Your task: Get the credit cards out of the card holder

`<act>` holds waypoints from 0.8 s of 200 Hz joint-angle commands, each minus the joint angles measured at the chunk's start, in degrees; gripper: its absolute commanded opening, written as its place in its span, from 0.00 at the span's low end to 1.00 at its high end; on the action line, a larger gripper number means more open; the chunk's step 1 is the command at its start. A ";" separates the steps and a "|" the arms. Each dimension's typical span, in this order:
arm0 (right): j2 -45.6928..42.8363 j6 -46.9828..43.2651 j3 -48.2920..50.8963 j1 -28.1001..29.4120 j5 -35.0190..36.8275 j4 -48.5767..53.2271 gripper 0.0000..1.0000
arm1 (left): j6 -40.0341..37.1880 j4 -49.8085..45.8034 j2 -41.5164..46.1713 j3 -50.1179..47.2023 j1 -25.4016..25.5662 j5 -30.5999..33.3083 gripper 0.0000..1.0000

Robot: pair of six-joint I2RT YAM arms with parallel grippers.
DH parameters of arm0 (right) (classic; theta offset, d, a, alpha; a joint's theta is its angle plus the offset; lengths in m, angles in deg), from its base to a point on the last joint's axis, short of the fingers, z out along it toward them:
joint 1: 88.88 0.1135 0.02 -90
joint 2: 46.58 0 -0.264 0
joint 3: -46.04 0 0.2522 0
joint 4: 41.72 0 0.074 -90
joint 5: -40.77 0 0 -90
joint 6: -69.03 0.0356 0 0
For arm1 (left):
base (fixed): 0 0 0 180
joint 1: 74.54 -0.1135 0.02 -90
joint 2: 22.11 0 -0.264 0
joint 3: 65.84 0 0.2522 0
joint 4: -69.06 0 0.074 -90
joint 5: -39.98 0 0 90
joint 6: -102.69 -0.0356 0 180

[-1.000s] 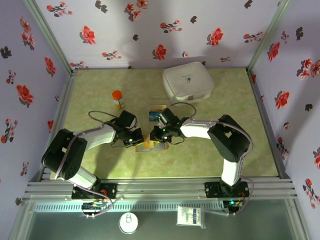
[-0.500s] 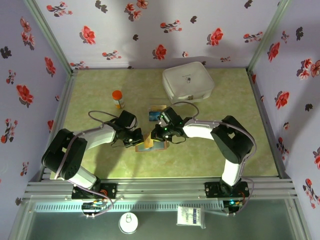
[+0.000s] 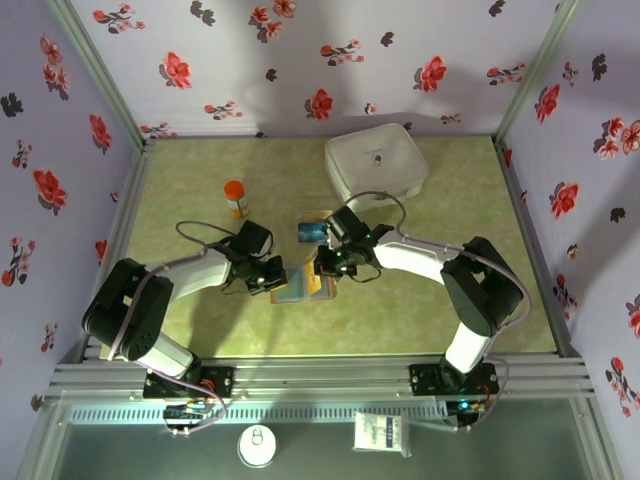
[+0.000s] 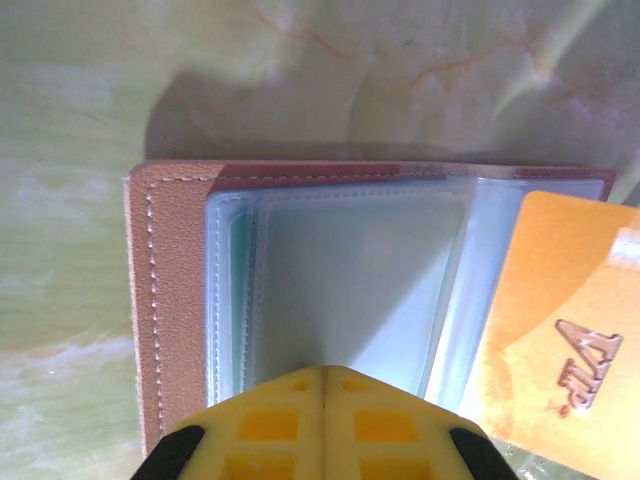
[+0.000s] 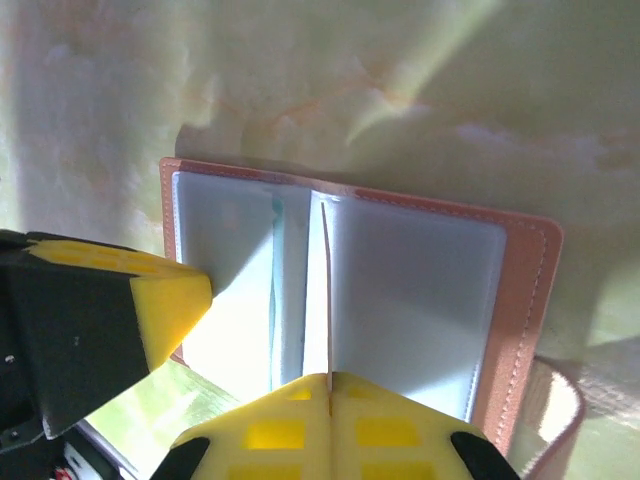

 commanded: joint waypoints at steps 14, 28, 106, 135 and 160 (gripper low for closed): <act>-1.83 -15.71 -6.57 -0.46 4.96 10.15 0.04 | -0.92 -2.97 3.19 1.50 0.16 2.10 0.05; -2.14 -23.19 -8.39 -0.48 6.92 12.51 0.02 | -1.08 -3.73 4.10 1.59 0.16 2.59 0.05; 1.12 -67.85 -22.04 -1.36 15.93 24.06 0.00 | -0.35 -6.10 9.64 -0.97 0.02 4.65 0.05; 4.64 -78.91 -28.30 -1.90 18.89 26.64 0.00 | -0.09 -7.28 11.19 -1.37 -0.01 5.22 0.05; 9.42 -84.84 -35.32 -3.01 17.59 30.38 0.00 | -0.29 -8.37 11.82 -1.26 -0.02 5.81 0.05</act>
